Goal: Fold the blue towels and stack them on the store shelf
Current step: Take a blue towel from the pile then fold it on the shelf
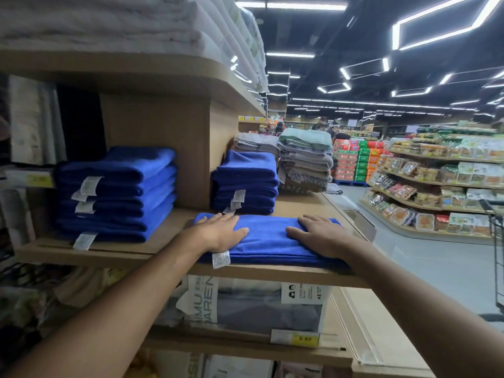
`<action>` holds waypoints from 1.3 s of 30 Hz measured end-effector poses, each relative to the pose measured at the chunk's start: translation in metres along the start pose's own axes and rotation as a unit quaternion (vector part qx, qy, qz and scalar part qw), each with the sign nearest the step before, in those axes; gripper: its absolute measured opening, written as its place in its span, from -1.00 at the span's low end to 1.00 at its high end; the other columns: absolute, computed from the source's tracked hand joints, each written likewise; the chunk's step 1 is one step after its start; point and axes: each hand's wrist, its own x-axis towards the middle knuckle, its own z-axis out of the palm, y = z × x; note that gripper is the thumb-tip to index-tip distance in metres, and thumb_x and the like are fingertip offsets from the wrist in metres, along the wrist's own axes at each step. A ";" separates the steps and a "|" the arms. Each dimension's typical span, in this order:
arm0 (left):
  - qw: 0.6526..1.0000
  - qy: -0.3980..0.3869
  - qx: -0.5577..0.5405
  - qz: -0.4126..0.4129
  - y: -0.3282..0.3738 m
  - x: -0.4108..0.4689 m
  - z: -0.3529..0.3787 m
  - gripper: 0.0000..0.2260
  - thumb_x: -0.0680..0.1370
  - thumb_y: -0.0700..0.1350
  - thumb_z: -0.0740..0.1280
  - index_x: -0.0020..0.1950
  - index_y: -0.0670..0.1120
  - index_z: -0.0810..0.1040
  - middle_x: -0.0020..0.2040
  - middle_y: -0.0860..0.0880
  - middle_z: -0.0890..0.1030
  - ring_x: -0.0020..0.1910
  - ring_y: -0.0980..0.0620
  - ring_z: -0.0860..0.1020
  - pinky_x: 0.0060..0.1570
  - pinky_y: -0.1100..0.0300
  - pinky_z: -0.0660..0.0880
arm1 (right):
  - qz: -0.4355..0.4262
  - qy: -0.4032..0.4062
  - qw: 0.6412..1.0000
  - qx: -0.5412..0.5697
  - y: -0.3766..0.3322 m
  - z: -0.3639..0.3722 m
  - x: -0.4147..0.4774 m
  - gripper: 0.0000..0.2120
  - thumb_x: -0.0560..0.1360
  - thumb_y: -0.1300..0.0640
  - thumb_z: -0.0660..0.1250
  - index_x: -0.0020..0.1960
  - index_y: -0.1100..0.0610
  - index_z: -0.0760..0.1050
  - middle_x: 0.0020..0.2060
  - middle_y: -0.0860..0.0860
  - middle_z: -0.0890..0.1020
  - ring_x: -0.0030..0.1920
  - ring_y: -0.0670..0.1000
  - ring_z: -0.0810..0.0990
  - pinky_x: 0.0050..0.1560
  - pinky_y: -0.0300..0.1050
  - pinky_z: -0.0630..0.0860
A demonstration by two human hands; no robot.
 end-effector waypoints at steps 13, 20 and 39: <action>0.998 0.004 -0.005 0.055 0.060 -0.017 0.004 -0.40 0.62 0.33 -0.09 0.64 0.19 -0.05 0.66 0.14 -0.08 0.63 0.08 -0.11 0.55 -0.19 -0.16 | 0.173 0.024 0.967 0.184 0.024 -0.041 -0.012 -0.67 0.46 -0.06 0.50 -0.12 0.11 0.42 -0.18 0.03 0.52 -0.20 -0.01 0.51 -0.26 -0.14 0.42; 0.998 0.008 -0.012 0.061 0.058 -0.015 0.007 -0.38 0.60 0.34 -0.11 0.64 0.19 -0.05 0.66 0.13 -0.08 0.63 0.07 -0.12 0.56 -0.18 -0.17 | 0.274 -0.095 0.783 0.550 0.039 -0.068 -0.025 -0.53 0.50 0.02 0.48 0.34 0.16 0.51 0.20 0.16 0.65 -0.04 0.19 0.69 -0.02 0.10 0.64; 0.765 0.265 -0.587 -0.020 -0.037 -0.026 -0.005 -0.76 0.64 -0.03 0.16 0.01 -0.05 0.61 0.13 -0.16 0.65 0.10 -0.16 0.57 0.03 0.13 0.41 | 0.000 -0.062 0.910 0.410 -0.152 -0.096 0.037 -0.84 0.47 0.29 0.45 -0.15 0.21 0.45 -0.34 0.16 0.47 -0.41 -0.03 0.46 -0.40 -0.22 0.39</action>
